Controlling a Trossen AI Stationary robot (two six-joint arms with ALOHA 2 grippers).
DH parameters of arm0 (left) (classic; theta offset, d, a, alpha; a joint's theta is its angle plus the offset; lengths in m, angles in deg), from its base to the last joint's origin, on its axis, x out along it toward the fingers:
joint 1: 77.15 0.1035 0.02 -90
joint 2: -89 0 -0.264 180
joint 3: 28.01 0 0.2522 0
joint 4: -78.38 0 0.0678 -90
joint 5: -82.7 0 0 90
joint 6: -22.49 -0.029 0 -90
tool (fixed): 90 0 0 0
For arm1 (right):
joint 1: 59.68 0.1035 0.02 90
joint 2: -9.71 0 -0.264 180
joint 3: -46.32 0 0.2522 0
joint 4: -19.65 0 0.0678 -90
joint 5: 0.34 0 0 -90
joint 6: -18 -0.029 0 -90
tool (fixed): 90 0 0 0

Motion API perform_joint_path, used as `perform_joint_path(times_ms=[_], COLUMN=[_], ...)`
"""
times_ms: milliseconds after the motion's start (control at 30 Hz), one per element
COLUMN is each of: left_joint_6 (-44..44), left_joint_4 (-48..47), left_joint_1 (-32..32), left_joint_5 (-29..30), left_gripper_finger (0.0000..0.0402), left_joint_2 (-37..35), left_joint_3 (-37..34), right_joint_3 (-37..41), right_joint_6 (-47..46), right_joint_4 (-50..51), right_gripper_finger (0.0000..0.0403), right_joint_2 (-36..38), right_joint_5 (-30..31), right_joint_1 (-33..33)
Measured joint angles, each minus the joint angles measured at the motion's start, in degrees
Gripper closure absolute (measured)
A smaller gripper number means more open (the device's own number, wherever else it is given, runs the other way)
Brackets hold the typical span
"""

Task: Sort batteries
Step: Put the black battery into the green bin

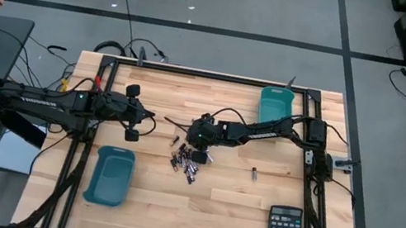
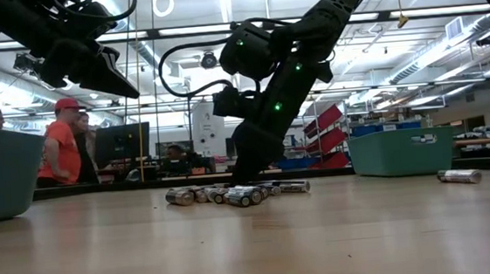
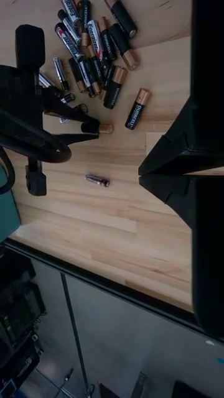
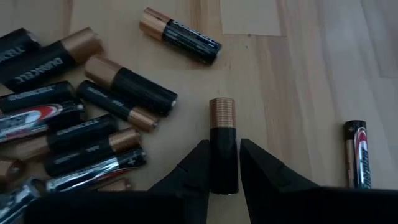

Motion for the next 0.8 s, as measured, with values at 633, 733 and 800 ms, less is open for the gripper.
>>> perform_joint_path(times_ms=[633, 733, 800], left_joint_6=[0.00, 0.00, 0.00], left_joint_4=[0.00, 0.00, 0.00], left_joint_1=[0.02, 0.02, 0.00], left_joint_5=[0.00, 0.00, 0.00], left_gripper_finger=[0.0400, 0.0400, 0.0400], left_joint_2=[0.00, 0.00, 0.00], left_joint_3=[0.00, 0.00, 0.00], right_joint_3=[0.00, 0.00, 0.00], right_joint_6=[0.02, -0.15, -0.15], right_joint_4=[-0.33, -0.22, -0.26], right_gripper_finger=[0.0327, 0.0327, 0.0327], right_joint_2=[0.68, 0.70, 0.70], right_joint_5=[0.17, 0.17, 0.17], right_joint_1=[-0.11, -0.11, -0.11])
